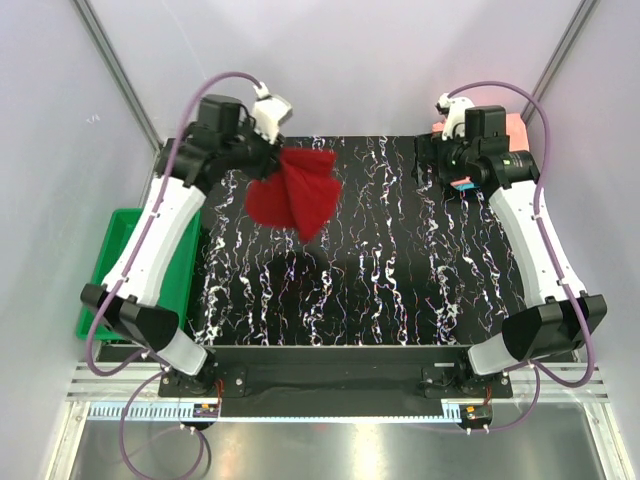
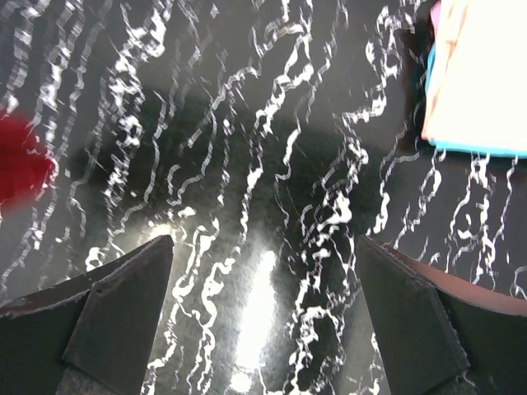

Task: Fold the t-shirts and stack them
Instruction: Move the tshirt to the center of the board, then flatten the tshirt out

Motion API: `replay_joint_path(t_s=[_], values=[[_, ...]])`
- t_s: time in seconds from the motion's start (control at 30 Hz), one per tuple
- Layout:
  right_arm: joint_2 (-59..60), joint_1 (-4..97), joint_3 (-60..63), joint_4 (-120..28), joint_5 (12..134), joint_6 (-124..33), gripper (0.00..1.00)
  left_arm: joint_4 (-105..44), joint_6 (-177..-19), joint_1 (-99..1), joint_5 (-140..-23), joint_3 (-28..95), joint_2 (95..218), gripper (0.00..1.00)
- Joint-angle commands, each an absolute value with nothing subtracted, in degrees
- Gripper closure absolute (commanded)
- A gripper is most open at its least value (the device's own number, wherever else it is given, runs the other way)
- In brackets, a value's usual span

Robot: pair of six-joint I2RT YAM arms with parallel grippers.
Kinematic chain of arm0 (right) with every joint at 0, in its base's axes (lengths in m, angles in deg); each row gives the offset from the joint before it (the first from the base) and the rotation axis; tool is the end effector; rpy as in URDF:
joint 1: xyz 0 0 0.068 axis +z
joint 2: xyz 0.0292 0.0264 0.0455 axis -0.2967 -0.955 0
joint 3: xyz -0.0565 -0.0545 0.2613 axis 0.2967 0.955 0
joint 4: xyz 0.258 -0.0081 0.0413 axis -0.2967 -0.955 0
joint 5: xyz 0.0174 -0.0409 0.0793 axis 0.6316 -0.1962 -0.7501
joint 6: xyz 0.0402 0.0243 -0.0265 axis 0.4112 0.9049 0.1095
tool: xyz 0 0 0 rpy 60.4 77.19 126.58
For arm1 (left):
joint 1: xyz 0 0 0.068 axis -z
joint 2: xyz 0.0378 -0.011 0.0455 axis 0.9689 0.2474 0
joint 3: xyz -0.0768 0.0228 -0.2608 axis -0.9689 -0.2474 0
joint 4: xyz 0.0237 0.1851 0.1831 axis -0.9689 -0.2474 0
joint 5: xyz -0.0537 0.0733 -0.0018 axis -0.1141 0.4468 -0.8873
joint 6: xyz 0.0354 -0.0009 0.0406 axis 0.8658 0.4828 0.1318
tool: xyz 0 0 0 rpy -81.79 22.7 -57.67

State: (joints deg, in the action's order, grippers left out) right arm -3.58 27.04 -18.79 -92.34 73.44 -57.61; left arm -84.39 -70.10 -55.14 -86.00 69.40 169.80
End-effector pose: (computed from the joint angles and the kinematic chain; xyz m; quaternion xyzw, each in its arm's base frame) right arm 0.3113 0.0581 0.4179 -0.1452 0.8768 0.0719 0.4528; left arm 0.2947 -0.1187 0.4570 0.3255 0.8090 -0.1136 0.4761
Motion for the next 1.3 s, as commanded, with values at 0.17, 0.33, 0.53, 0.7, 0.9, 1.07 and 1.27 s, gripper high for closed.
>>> replay_joint_path(t_s=[0.17, 0.33, 0.53, 0.7, 0.9, 1.07, 1.27], values=[[-1.6, 27.8, -18.4, -97.8, 54.8, -67.6, 0.0, -80.8, -75.8, -54.1, -82.7, 69.5, 172.9, 0.04], [-1.1, 40.8, -13.3, -105.0, 47.2, -88.1, 0.05, -79.3, -81.0, -60.8, -86.3, 57.6, 169.1, 0.1], [0.8, 53.6, 7.0, -89.8, 52.0, -100.1, 0.12, -78.3, -82.8, -61.0, -84.5, 45.4, 163.7, 0.14], [-0.7, 59.1, 17.7, -76.2, 54.3, -101.0, 0.18, -77.8, -81.3, -61.5, -80.0, 45.2, 162.2, 0.13], [-3.6, 62.5, 21.9, -66.8, 55.8, -100.0, 0.23, -77.7, -81.8, -63.8, -80.2, 45.1, 161.0, 0.13], [-7.2, 63.9, 23.6, -64.6, 55.1, -103.0, 0.29, -77.6, -81.6, -64.5, -80.2, 43.7, 159.2, 0.13], [-11.4, 64.2, 24.5, -62.3, 55.3, -105.9, 0.4, -78.1, -81.6, -66.9, -79.5, 44.1, 158.0, 0.13]])
